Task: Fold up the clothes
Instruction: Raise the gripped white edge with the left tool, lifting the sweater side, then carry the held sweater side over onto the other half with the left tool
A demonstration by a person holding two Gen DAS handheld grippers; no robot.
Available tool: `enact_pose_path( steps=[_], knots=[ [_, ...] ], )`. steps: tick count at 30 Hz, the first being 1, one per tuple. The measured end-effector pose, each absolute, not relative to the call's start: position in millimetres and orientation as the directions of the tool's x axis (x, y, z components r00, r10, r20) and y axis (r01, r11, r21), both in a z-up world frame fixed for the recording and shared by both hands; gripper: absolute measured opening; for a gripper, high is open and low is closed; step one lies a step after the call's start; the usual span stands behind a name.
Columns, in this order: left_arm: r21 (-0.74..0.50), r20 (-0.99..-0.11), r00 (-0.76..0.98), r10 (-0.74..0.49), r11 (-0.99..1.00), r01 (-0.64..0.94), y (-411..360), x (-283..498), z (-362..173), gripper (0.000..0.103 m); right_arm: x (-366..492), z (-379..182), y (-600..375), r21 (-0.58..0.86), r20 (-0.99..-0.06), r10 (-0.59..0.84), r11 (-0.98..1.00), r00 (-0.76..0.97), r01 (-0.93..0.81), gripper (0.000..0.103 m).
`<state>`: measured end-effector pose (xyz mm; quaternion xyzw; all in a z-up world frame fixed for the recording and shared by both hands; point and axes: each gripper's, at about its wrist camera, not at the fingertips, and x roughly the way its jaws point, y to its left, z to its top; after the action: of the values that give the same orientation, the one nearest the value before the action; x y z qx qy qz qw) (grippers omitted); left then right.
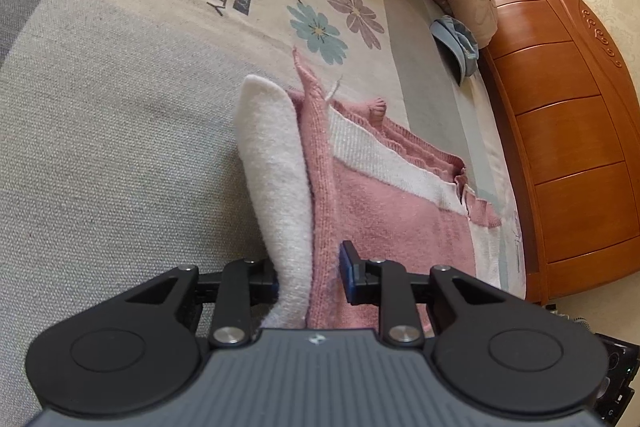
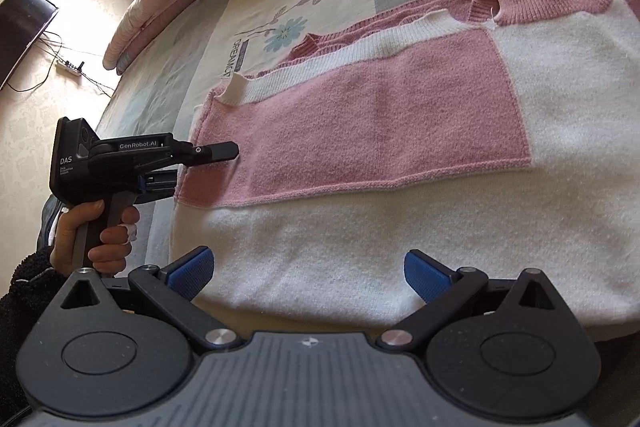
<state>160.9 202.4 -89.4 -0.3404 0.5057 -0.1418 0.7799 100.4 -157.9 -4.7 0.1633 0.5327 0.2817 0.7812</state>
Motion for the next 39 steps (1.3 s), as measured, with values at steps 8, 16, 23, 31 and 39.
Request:
enact_pose_path(
  steps=[8,16,23,31,39],
  knots=[
    [-0.621,-0.699,0.506,-0.505,0.780,-0.079,185.2,153.9,-52.4,0.019,109.7,14.5,-179.2,0.476,-0.742,0.571,0.818,0.351,-0.323,0.103],
    [-0.574,-0.707,0.519,-0.481,0.818,-0.024,160.6,146.4,-13.1,0.019,109.1,15.1,-208.9,0.500,-0.705,0.585,0.811,0.401,-0.304,0.103],
    [-0.523,-0.729,0.510,-0.456,0.852,0.014,128.3,143.4,21.7,0.019,108.9,15.5,-233.4,0.542,-0.657,0.618,0.785,0.432,-0.299,0.103],
    [-0.523,-0.713,0.515,-0.476,0.850,0.061,78.1,146.5,56.1,0.018,104.1,12.7,-263.6,0.572,-0.611,0.645,0.760,0.459,-0.309,0.103],
    [-0.485,-0.746,0.464,-0.478,0.867,0.114,10.6,162.1,70.3,0.018,99.2,6.7,-302.9,0.618,-0.561,0.655,0.738,0.506,-0.271,0.103]
  ],
)
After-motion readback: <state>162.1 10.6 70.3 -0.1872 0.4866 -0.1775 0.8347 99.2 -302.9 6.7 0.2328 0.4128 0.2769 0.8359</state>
